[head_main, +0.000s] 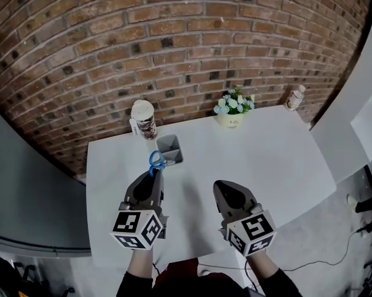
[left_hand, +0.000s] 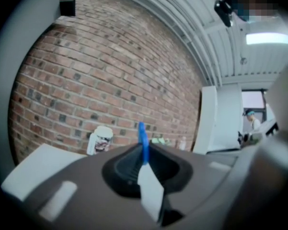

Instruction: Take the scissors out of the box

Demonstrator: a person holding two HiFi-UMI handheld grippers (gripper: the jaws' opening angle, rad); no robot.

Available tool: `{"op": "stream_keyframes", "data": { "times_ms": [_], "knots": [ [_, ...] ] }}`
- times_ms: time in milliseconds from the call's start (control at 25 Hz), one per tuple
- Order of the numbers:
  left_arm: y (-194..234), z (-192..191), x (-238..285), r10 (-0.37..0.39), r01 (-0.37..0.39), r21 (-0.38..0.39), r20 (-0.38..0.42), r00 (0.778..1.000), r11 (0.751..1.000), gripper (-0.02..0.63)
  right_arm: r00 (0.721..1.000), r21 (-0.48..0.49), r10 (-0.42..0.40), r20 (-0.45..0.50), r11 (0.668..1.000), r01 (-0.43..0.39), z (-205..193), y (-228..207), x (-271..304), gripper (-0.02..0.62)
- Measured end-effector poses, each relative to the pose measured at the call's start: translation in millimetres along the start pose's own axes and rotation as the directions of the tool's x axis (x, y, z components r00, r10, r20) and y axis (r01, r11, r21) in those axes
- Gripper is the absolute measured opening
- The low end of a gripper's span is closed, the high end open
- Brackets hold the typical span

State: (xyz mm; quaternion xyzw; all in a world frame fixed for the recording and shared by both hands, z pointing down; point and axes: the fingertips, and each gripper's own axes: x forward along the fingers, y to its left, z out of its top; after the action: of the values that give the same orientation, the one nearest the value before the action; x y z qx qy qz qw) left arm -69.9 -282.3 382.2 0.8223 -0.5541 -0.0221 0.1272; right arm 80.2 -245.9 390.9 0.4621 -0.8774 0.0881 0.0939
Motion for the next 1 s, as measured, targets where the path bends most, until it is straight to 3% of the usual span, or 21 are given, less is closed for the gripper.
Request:
{"op": "stream_keyframes", "data": {
  "times_ms": [1000],
  "knots": [
    [-67, -8, -110, -0.006, 0.005, 0.043, 0.034, 0.999, 0.999, 0.029, 0.996, -0.014, -0.046, 0.08, 0.999, 0.047, -16, 29, -117, 0.009]
  ]
}}
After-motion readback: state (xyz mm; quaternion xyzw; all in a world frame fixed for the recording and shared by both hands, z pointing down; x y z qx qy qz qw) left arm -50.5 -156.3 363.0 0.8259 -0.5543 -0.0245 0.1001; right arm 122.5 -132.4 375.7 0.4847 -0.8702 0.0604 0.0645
